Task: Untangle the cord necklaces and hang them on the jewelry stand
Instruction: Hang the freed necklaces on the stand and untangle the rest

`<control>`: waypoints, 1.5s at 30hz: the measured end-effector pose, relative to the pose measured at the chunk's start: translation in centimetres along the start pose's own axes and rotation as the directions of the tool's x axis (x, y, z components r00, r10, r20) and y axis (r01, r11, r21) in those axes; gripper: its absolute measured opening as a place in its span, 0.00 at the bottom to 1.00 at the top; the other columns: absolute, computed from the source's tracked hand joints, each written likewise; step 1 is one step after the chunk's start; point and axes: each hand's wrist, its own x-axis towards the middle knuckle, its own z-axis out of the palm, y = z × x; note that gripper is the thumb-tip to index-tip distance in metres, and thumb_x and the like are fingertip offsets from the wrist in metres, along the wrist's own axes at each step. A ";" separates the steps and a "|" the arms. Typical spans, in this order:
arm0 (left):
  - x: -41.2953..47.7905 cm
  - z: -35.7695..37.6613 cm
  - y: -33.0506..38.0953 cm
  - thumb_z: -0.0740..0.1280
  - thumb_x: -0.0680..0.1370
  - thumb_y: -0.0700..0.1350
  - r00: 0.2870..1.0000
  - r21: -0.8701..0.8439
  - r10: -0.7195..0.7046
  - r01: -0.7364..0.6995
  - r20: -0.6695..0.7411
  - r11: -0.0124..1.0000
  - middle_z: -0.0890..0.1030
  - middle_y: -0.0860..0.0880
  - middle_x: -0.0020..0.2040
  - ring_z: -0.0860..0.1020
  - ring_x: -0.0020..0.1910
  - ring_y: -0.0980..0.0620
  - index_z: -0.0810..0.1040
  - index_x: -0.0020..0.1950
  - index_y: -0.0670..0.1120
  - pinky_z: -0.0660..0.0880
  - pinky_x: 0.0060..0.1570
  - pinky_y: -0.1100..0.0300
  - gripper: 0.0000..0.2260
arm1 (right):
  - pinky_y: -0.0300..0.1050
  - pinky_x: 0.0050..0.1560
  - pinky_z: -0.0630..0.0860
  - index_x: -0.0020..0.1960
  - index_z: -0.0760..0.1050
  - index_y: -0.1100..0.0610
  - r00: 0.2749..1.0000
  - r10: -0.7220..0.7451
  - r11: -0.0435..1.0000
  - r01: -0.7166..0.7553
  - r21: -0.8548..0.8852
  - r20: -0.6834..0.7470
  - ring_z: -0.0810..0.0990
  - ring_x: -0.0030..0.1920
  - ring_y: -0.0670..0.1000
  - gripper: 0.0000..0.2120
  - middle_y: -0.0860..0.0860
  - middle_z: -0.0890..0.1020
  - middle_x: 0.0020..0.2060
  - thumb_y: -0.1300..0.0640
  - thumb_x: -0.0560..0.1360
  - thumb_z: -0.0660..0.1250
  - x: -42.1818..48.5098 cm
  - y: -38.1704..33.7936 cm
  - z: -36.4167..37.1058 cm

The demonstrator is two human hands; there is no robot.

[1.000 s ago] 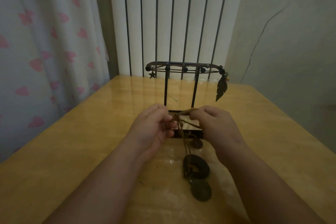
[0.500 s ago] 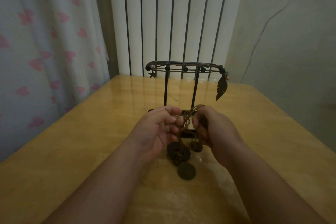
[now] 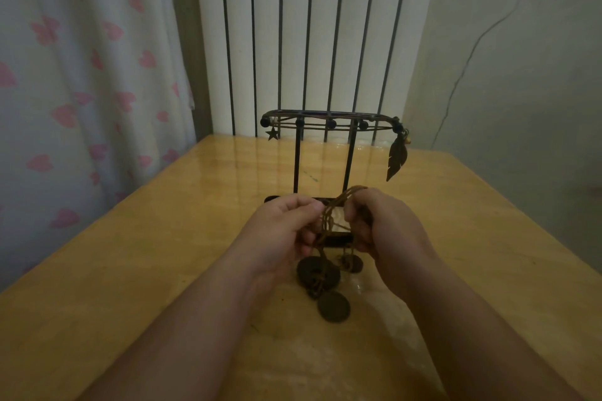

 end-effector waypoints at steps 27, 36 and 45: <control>-0.1 0.1 0.7 0.60 0.78 0.32 0.992 -0.185 0.017 -0.041 -0.128 0.982 0.77 0.43 0.42 0.75 0.34 0.51 0.78 0.53 0.45 0.73 0.28 0.61 0.11 | 0.33 0.26 0.71 0.47 0.79 0.54 0.974 -0.104 0.991 0.119 -0.059 0.203 0.78 0.30 0.46 0.03 0.54 0.81 0.37 0.56 0.74 0.70 -0.1 0.4 -1.3; 0.2 -0.3 0.6 0.62 0.78 0.38 0.967 0.002 -0.077 0.080 -0.242 0.997 0.75 0.49 0.37 0.67 0.26 0.56 0.80 0.51 0.46 0.62 0.24 0.62 0.08 | 0.45 0.36 0.70 0.43 0.72 0.57 0.997 0.038 0.914 -0.063 0.401 0.070 0.70 0.31 0.49 0.13 0.49 0.72 0.29 0.53 0.82 0.57 -0.1 -0.7 -1.5; 0.3 -0.2 0.6 0.61 0.80 0.41 0.974 0.095 -0.051 0.074 -0.220 0.993 0.73 0.53 0.29 0.66 0.25 0.56 0.79 0.49 0.49 0.61 0.23 0.62 0.07 | 0.43 0.30 0.70 0.45 0.72 0.59 0.995 0.092 0.947 -0.096 0.308 0.028 0.74 0.30 0.49 0.05 0.54 0.78 0.35 0.66 0.76 0.59 -0.1 -0.6 -1.5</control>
